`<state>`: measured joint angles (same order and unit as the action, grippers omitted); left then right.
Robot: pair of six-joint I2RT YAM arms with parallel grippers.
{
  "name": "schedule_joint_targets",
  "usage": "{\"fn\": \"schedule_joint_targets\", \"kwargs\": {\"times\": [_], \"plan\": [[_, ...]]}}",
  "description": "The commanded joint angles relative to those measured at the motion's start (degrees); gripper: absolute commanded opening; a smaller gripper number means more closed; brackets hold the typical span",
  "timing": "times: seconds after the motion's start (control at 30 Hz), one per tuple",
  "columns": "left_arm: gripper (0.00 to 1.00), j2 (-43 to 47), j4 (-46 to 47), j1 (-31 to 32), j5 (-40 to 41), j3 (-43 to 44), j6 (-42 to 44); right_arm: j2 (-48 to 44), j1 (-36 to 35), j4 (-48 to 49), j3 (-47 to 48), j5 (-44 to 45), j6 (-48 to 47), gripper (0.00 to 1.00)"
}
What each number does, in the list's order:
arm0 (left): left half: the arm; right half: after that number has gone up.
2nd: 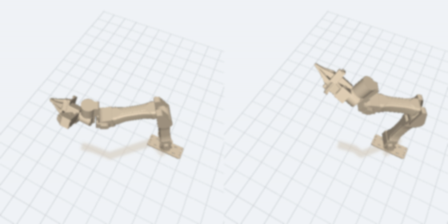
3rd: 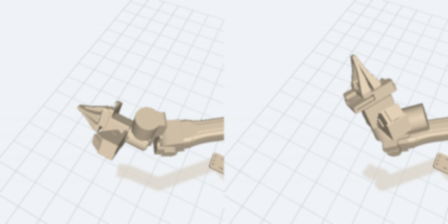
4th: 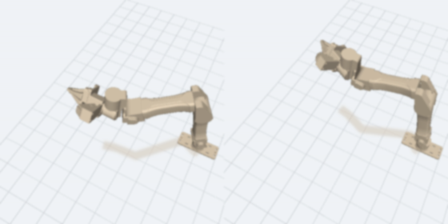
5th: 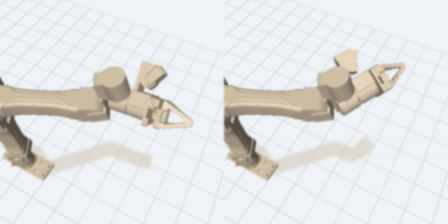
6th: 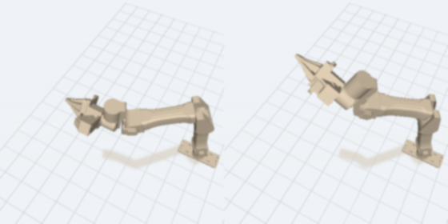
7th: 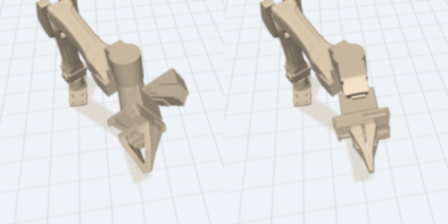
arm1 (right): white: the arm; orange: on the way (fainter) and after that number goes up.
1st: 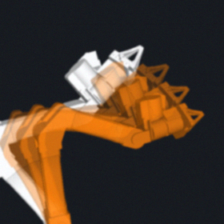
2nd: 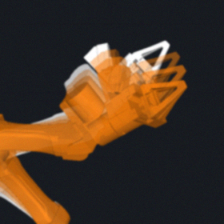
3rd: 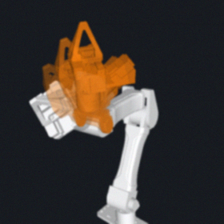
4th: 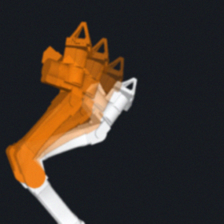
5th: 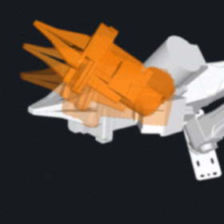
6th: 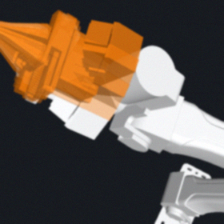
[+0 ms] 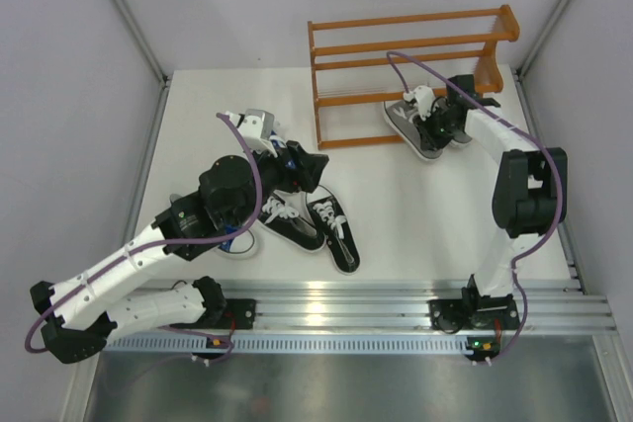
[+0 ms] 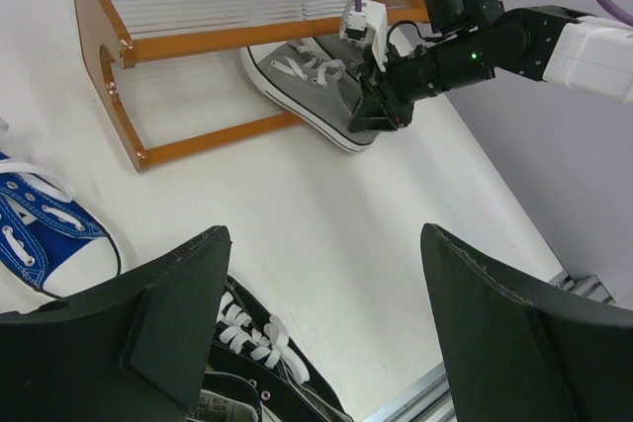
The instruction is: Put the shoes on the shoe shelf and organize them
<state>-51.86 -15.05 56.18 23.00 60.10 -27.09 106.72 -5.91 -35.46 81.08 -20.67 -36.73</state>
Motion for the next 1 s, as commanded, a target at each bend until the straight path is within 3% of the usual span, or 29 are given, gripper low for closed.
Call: {"fn": "schedule_joint_targets", "kwargs": {"times": [0.0, 0.13, 0.4, 0.97], "plan": [[0.83, 0.9, 2.7, -0.1, 0.0, -0.3, -0.1, -0.9, -0.9, 4.1, -0.8, 0.3, 1.5, 0.15], [0.83, 1.1, 2.7, -0.1, 0.1, -0.4, -0.1, -3.4, -0.6, 7.9, -2.3, 0.3, 7.4, 0.0], [0.83, 0.9, 2.7, -0.2, 0.0, -0.1, 0.0, -9.1, -0.5, 19.4, -7.2, 3.5, 17.9, 0.0], [0.83, -0.7, 2.7, -0.1, -0.5, 0.6, 0.3, -7.0, -0.3, 27.8, -6.7, 8.4, 19.4, 0.0]]}}
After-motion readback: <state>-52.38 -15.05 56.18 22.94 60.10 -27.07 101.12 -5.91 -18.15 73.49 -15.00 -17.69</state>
